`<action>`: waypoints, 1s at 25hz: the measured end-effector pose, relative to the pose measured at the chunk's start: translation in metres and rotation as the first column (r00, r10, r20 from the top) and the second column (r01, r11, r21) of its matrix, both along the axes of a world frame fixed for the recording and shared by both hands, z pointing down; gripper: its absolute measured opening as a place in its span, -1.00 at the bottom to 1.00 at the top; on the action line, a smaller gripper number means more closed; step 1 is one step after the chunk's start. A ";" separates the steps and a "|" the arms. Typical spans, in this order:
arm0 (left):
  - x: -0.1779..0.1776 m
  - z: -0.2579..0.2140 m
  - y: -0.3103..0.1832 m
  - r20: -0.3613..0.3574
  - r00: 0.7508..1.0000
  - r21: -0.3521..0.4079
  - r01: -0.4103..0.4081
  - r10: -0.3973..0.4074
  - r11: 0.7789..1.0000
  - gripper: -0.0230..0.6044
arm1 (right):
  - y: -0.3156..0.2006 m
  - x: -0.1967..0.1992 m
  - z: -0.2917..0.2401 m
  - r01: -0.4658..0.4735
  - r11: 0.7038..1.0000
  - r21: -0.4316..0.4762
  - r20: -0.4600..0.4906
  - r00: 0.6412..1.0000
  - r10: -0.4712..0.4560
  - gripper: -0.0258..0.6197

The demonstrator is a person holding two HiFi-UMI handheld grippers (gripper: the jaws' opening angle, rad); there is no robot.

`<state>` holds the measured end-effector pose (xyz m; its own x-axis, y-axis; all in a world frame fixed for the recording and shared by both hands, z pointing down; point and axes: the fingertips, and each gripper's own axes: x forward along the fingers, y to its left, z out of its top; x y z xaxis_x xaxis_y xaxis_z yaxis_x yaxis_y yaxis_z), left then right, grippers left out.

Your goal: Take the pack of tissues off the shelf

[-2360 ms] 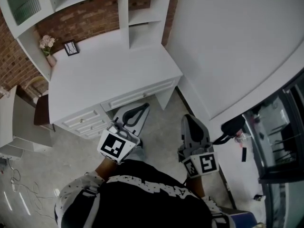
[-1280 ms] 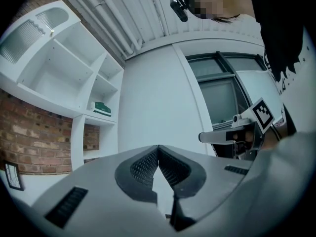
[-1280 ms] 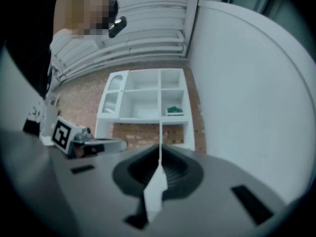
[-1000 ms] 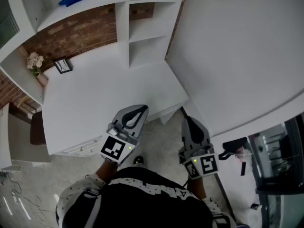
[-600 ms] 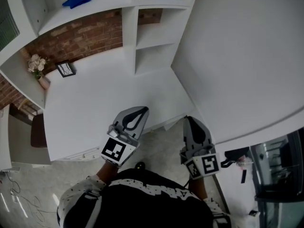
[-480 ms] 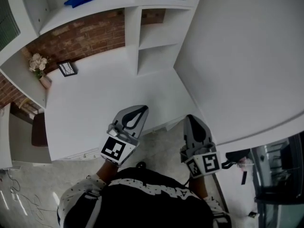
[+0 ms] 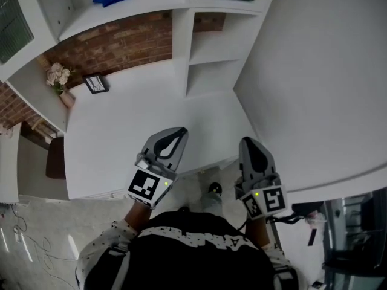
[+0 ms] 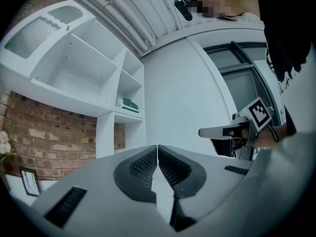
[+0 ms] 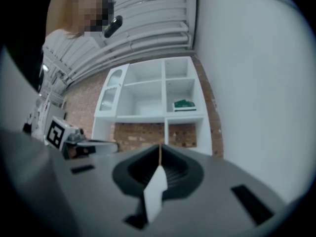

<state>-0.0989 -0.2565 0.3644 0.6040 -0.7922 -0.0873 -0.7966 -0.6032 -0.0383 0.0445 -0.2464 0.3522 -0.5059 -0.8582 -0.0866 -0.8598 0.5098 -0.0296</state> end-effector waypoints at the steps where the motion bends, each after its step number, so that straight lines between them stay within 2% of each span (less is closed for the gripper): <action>1: -0.001 -0.001 -0.003 0.003 1.000 0.001 0.011 -0.011 1.000 -0.82 | -0.005 0.001 -0.002 0.008 1.000 0.006 0.001 1.000 -0.008 -0.82; 12: 0.011 -0.027 -0.043 0.032 0.989 0.042 0.140 -0.142 0.989 -0.82 | -0.074 0.014 -0.025 0.143 0.988 0.064 0.008 0.990 -0.144 -0.82; 20: 0.028 -0.056 -0.075 0.055 0.978 0.077 0.194 -0.199 0.978 -0.81 | -0.115 0.025 -0.061 0.228 0.963 0.142 -0.032 0.974 -0.226 -0.82; 25: 0.040 -0.075 -0.091 0.090 0.970 0.108 0.216 -0.226 0.970 -0.81 | -0.139 0.038 -0.078 0.242 0.954 0.178 -0.078 0.970 -0.232 -0.82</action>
<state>-0.0592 -0.3470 0.2895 0.4242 -0.8979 -0.1173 -0.8989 -0.4018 -0.1748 0.0827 -0.3849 0.2746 -0.7012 -0.6849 -0.1983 -0.7113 0.6911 0.1283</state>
